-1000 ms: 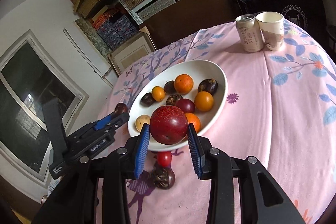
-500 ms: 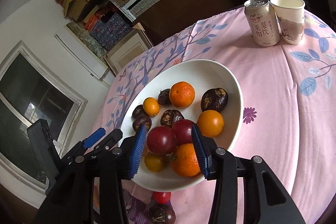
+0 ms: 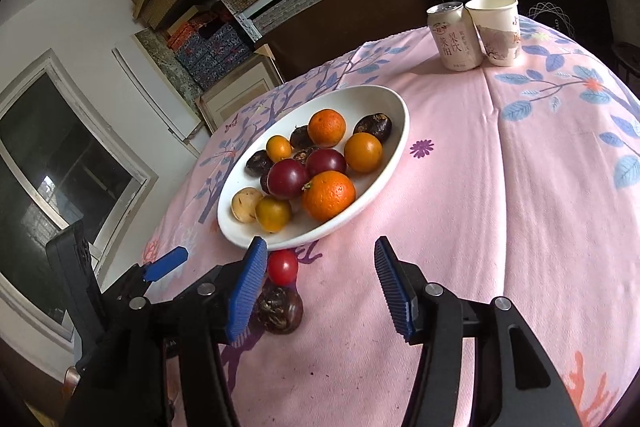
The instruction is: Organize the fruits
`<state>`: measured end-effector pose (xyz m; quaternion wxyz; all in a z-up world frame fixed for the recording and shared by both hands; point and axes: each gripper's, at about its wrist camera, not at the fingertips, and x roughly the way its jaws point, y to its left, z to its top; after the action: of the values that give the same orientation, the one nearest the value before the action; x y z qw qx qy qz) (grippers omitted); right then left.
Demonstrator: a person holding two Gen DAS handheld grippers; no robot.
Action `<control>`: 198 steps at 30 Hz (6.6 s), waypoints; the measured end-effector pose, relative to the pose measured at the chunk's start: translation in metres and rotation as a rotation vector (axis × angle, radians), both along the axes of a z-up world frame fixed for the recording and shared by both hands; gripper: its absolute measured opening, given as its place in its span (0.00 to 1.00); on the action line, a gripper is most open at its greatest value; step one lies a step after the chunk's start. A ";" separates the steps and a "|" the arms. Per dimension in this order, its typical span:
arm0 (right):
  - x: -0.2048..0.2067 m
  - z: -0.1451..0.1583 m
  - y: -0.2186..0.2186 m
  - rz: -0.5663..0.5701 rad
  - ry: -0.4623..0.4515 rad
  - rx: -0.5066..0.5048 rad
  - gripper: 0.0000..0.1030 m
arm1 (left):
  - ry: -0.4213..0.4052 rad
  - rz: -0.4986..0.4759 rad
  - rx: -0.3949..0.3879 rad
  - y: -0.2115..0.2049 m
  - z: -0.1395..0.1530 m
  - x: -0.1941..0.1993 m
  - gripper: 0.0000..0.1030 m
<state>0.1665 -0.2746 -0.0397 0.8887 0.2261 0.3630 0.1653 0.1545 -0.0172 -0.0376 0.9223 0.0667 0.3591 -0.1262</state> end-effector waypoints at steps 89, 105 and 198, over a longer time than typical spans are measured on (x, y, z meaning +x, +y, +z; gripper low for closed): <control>-0.030 -0.014 0.049 0.082 -0.009 -0.164 0.27 | 0.013 -0.008 -0.010 0.007 -0.007 -0.016 0.45; 0.035 0.053 0.026 0.021 -0.082 -0.115 0.27 | -0.073 0.025 -0.045 0.001 0.062 0.061 0.45; -0.038 -0.009 0.057 -0.054 -0.038 -0.333 0.89 | -0.214 0.132 0.000 0.004 0.037 -0.042 0.95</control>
<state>0.1286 -0.2174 -0.0486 0.9247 0.0822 0.3623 0.0833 0.1125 -0.0130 -0.0005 0.9617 0.0561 0.2620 -0.0575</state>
